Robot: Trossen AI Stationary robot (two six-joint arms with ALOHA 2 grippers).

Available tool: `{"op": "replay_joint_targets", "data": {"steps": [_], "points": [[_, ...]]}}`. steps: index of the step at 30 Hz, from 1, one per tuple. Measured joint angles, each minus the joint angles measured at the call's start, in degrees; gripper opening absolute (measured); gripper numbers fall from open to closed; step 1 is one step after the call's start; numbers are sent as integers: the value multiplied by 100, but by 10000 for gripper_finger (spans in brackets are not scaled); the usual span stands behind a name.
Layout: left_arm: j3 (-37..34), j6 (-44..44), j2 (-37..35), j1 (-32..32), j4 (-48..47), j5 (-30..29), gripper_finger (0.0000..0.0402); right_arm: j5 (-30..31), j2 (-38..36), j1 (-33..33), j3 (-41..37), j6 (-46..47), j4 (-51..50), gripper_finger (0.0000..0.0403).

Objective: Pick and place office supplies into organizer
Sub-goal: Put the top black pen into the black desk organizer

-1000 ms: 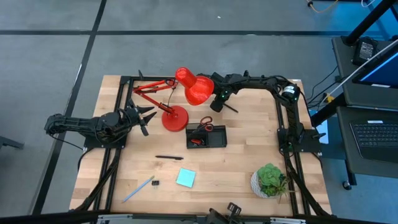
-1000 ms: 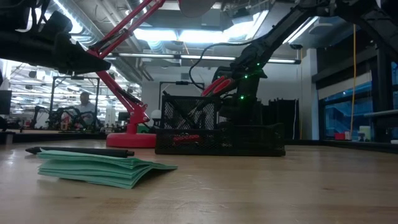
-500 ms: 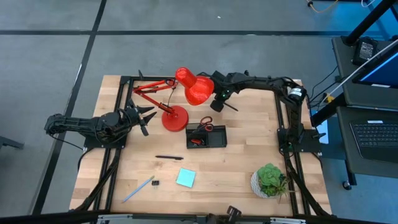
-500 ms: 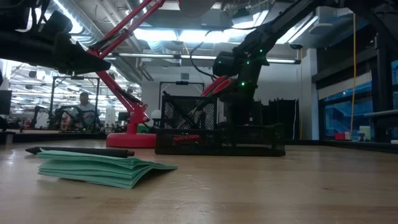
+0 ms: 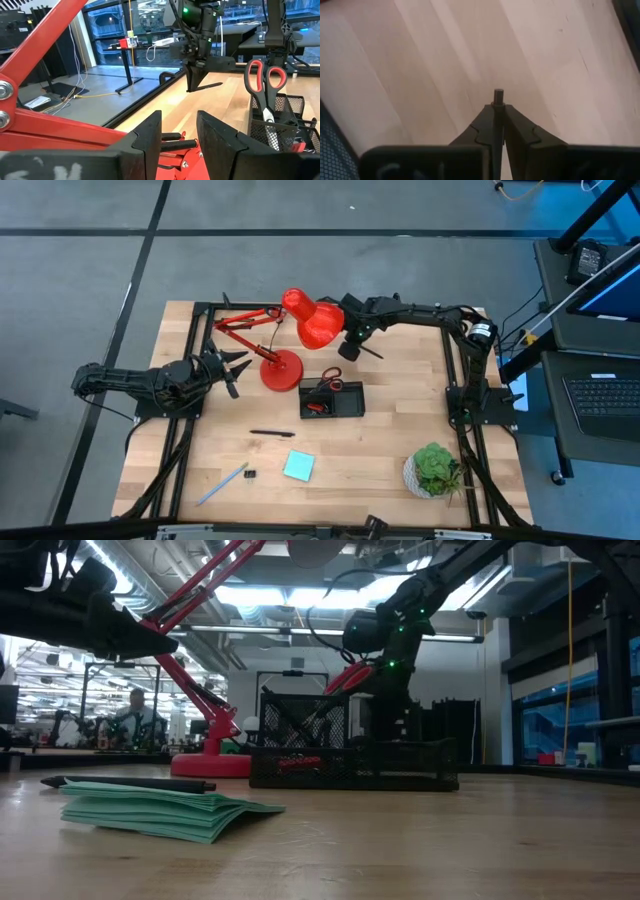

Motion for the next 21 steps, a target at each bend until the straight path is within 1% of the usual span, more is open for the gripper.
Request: {"op": "replay_joint_targets", "data": {"steps": [8,11,16,21], "points": [[0,0,0,0,0,0,118,8,-95,85,0,-27,-134,27],[0,0,0,0,0,0,118,18,-279,178,2,-30,-166,26],[0,0,0,0,-2,1,118,20,-791,259,7,56,-238,26],[0,-4,0,0,-2,0,118,583,-1412,310,7,210,-535,26]]}}
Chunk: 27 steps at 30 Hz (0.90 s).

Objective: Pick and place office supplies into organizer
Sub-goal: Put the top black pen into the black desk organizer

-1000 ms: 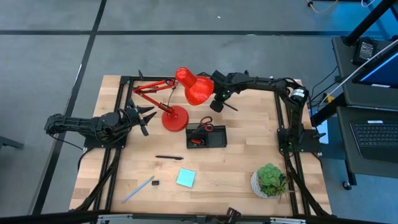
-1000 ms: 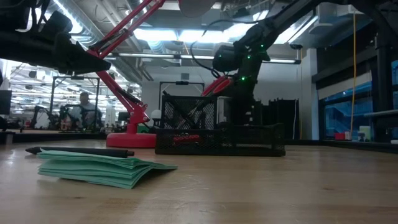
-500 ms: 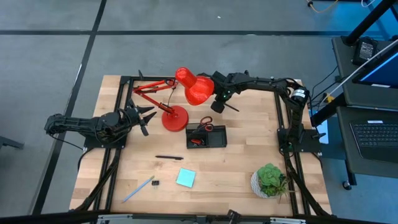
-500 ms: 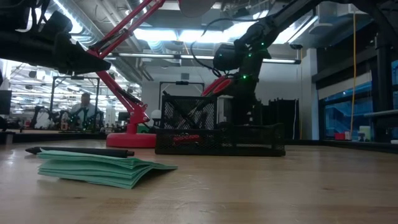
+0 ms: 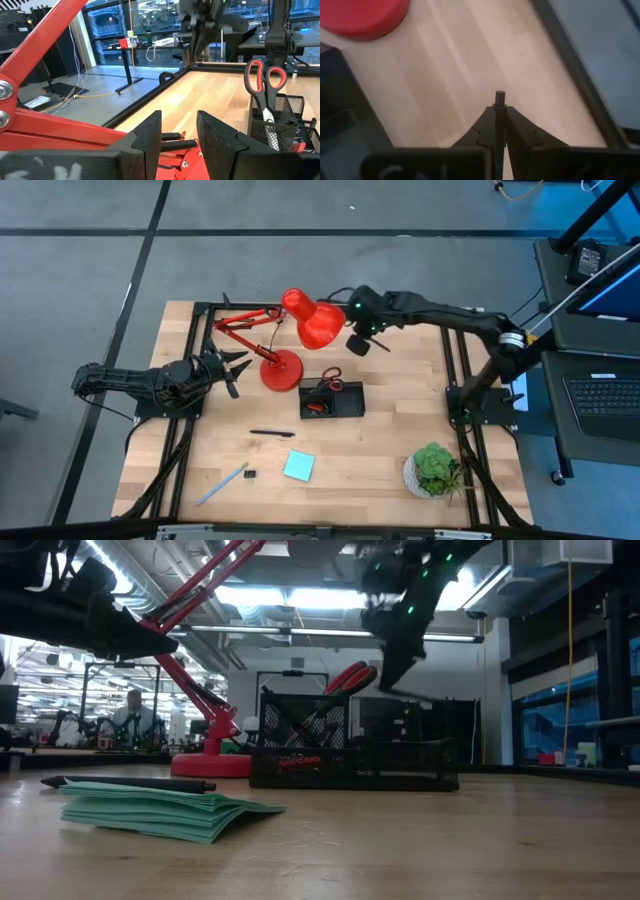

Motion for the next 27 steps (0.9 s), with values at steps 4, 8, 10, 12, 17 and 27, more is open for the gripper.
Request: {"op": "replay_joint_targets", "data": {"steps": [4,8,10,12,17,27], "points": [[0,-1,0,0,2,0,118,147,-567,50,0,195,-189,26],[0,0,0,0,2,2,118,147,-1157,201,4,383,-319,26],[0,0,0,0,1,2,118,146,-1415,303,4,500,-404,25],[0,-2,0,0,1,3,118,147,-1657,438,5,625,-481,25],[0,-9,0,0,2,3,118,142,-2074,893,7,865,-623,25],[0,-17,0,0,2,4,118,136,-2074,2101,7,1109,-67,25]]}}
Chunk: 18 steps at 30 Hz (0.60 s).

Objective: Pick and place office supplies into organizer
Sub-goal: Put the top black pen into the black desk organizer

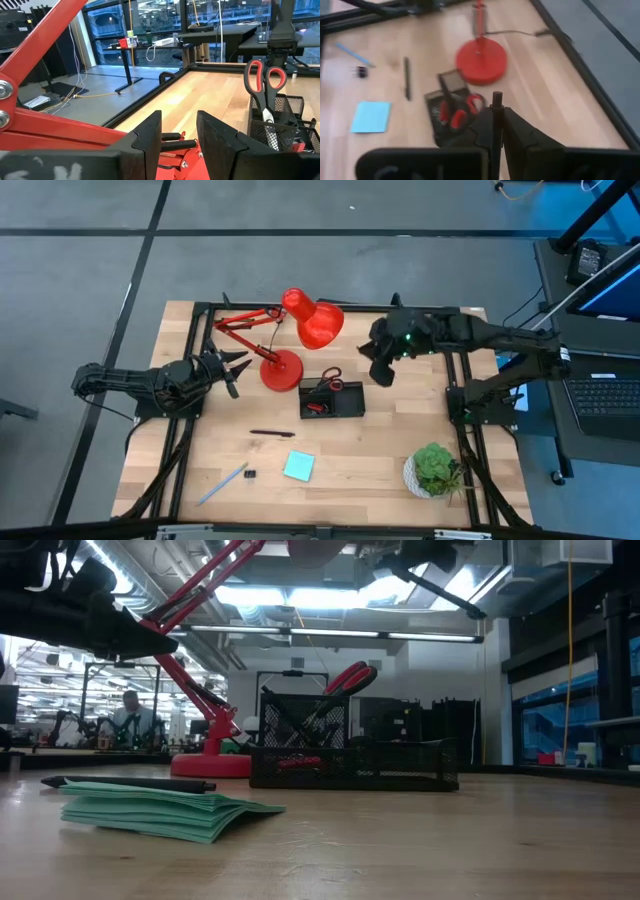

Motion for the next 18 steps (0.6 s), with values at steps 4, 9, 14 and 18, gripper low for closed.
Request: {"op": "replay_joint_targets", "data": {"steps": [4,9,14,18], "points": [[0,2,0,0,-1,0,118,2,187,378,0,-230,709,25],[0,2,0,0,-2,15,118,-2,623,606,-2,-662,1596,25],[0,2,0,0,-1,15,118,-1,1164,681,-2,-900,2015,25],[0,16,0,0,0,15,118,-56,1559,699,-7,-949,2377,25]]}}
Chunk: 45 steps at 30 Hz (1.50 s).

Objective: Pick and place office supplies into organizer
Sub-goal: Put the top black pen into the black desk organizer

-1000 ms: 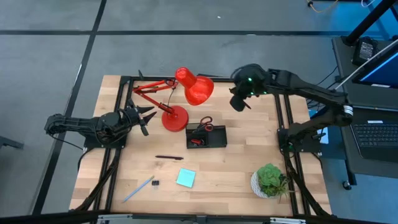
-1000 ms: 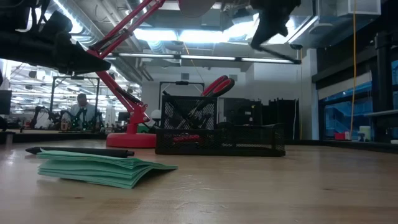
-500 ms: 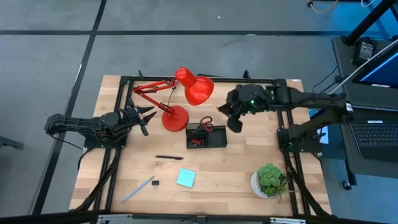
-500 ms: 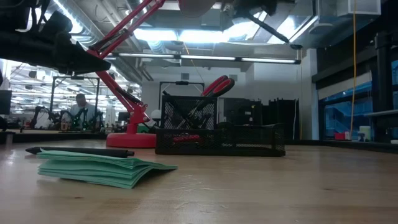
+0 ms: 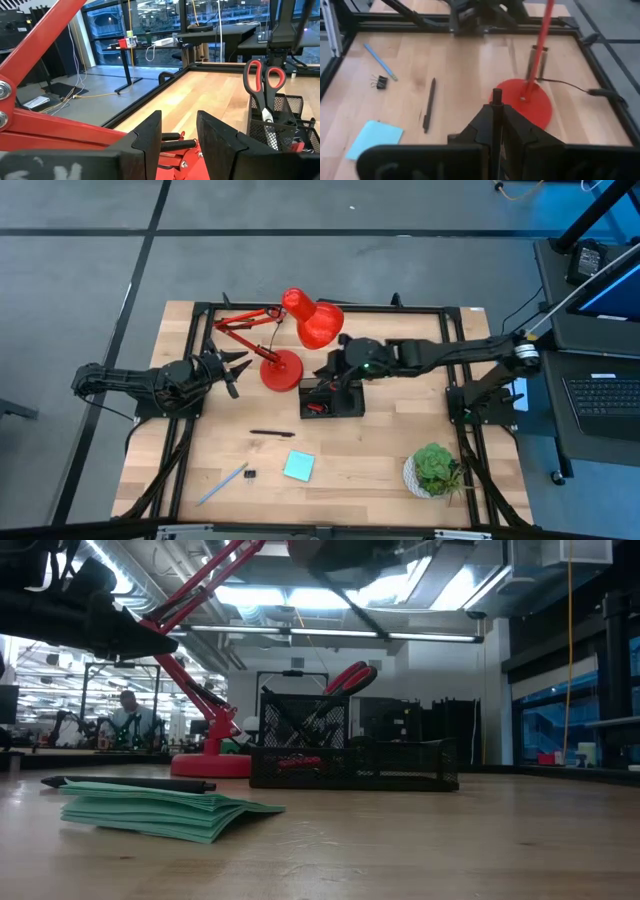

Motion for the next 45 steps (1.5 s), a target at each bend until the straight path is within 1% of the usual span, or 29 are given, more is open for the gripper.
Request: {"op": "replay_joint_targets", "data": {"steps": [4,7,21,30,36,45], "points": [[0,-1,0,0,0,0,118,-521,315,-6,-2,-26,412,25],[0,-1,0,0,-2,2,118,-681,448,-26,-2,-112,740,25],[0,-1,0,0,0,1,118,-683,879,-46,0,-514,1765,25],[0,-1,0,0,0,1,118,-682,1325,-158,4,-633,2063,26],[0,-1,0,-1,0,2,118,-707,1476,-305,3,-969,2395,26],[0,-1,0,0,0,2,118,-721,1499,-525,2,-1311,2286,26]]}}
